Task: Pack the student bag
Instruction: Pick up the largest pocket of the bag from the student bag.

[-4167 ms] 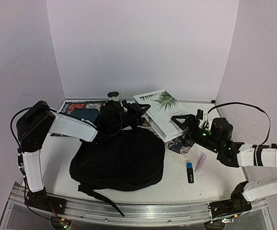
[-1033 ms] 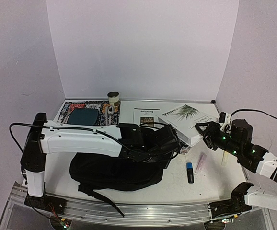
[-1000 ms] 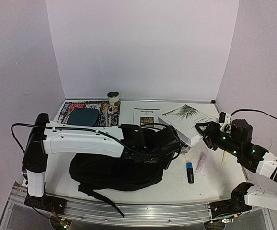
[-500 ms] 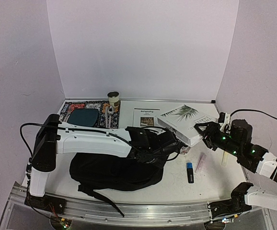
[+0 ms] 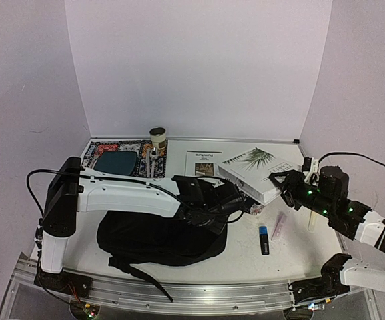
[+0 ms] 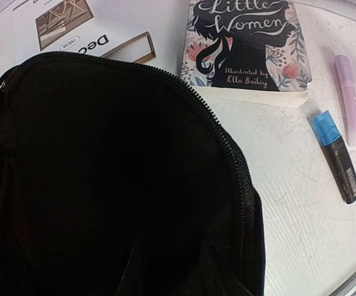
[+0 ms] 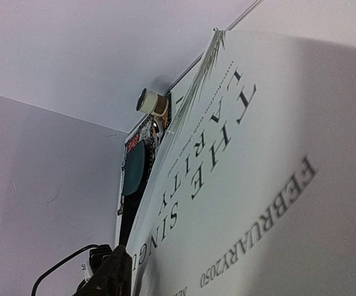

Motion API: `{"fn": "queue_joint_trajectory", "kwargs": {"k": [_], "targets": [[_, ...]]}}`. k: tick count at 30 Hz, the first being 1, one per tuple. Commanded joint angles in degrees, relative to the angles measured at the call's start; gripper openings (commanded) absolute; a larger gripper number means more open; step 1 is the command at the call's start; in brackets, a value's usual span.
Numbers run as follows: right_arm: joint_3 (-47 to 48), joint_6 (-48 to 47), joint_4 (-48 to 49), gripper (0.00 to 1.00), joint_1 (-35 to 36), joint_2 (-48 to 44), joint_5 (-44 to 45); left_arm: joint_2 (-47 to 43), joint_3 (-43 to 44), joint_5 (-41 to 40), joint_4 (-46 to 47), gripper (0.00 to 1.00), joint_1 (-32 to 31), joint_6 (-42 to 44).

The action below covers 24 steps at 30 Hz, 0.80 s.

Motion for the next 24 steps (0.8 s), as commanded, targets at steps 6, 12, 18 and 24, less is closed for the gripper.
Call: {"fn": "queue_joint_trajectory", "kwargs": {"k": [6, 12, 18, 24], "targets": [[3.28, -0.89, 3.74, 0.49, -0.21, -0.47, -0.56, -1.71, 2.26, 5.42, 0.06, 0.49, 0.59, 0.04], [2.81, -0.65, 3.73, 0.49, -0.23, -1.03, -0.38, -3.10, 1.50, 8.43, 0.86, 0.64, 0.52, 0.52], [2.43, -0.44, 3.85, 0.49, -0.19, -0.92, -0.08, -2.37, -0.18, 10.01, 1.04, 0.77, 0.53, 1.04], [2.57, -0.22, 4.41, 0.49, -0.22, -0.22, -0.30, 0.90, 0.05, 7.67, 1.00, 0.81, 0.62, 1.72]]}}
